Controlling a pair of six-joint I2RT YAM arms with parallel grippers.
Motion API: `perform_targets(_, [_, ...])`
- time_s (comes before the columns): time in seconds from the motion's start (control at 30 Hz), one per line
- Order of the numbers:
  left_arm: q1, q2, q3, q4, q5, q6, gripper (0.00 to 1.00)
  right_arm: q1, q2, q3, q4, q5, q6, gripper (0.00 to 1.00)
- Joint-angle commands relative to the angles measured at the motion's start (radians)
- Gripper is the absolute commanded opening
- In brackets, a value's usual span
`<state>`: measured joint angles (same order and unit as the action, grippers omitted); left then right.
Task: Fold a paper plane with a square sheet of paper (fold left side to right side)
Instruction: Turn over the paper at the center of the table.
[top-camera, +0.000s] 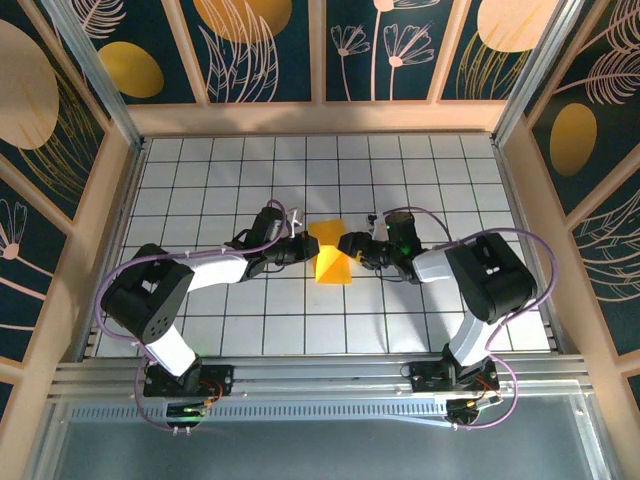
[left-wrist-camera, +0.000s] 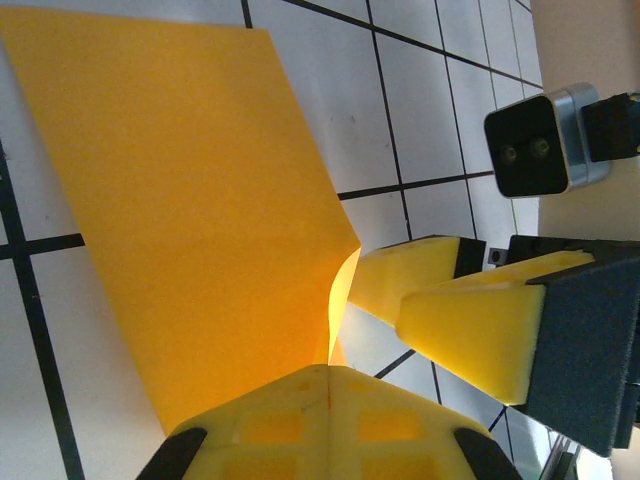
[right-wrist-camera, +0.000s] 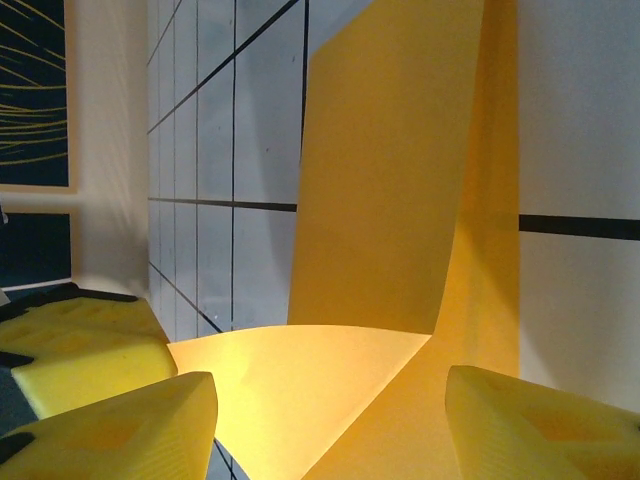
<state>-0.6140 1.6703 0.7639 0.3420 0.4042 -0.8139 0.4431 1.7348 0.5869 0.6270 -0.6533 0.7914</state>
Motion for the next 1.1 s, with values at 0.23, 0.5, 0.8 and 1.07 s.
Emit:
perform_targets(0.23, [0.002,-0.018,-0.01,0.026,-0.011,-0.01,0.0,0.022,0.064,0.034,0.135,-0.011,0.043,0.58])
perform_targets(0.5, [0.003,-0.002,-0.013,0.01,-0.027,-0.013,0.0,0.026,0.083,0.039,0.164,-0.02,0.057,0.52])
perform_targets(0.8, [0.003,0.027,-0.007,-0.022,-0.058,-0.03,0.0,0.029,0.097,0.042,0.143,-0.014,0.052,0.44])
perform_targets(1.07, [0.003,0.037,-0.003,-0.02,-0.051,-0.032,0.02,0.034,0.114,0.057,0.118,-0.006,0.038,0.34])
